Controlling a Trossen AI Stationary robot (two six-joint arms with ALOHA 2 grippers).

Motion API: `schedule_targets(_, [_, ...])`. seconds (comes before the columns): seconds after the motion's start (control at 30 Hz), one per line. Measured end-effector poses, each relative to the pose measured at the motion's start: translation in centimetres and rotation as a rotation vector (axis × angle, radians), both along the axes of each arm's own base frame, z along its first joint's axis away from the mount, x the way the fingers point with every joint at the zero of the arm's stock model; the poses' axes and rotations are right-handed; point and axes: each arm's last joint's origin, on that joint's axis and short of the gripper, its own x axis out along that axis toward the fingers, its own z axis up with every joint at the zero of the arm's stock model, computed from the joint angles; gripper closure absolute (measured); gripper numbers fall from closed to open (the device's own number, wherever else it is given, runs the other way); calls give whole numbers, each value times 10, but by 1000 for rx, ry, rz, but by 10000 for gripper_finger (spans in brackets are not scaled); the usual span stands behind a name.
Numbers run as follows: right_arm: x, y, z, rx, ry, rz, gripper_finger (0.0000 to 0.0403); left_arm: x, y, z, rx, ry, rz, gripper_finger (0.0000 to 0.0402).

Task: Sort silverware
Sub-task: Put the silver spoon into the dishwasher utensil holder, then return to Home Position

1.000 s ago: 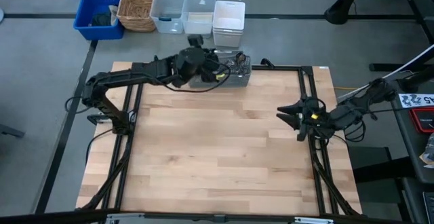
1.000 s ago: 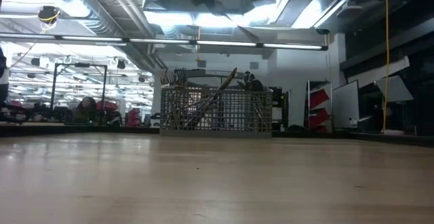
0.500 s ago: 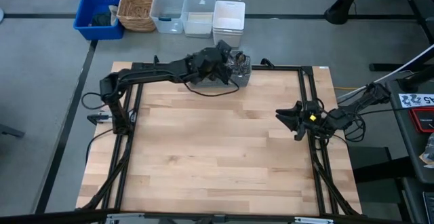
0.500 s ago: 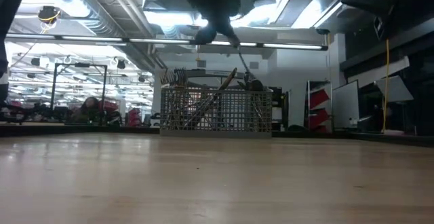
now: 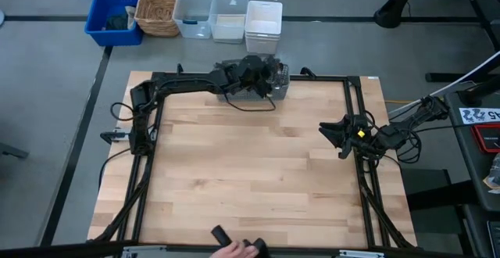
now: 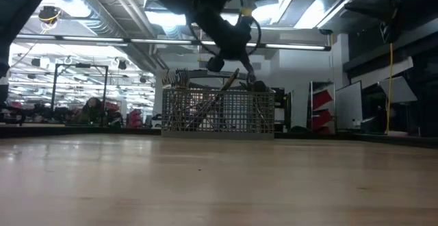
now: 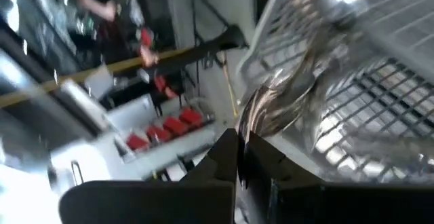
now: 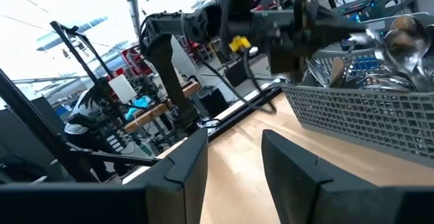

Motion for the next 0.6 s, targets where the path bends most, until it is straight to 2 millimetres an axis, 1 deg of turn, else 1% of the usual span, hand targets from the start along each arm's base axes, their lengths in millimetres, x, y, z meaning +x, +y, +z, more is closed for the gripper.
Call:
schedule_targets(0.17, [0,0,0,-1,1,0,262,10,-1,-17,60,98,-134,393])
schedule_targets(0.27, [0,0,0,-8,3,-1,262,12,-4,-18,51,103,-203,374])
schedule_targets(0.33, [0,0,0,-17,6,-2,262,13,-5,-17,17,65,-218,360])
schedule_targets(0.5, [0,0,0,-18,6,-2,262,16,-4,-9,-70,-120,-159,325])
schedule_targets(0.6, [0,0,0,-18,6,-1,262,16,-5,-6,-85,-168,-135,314])
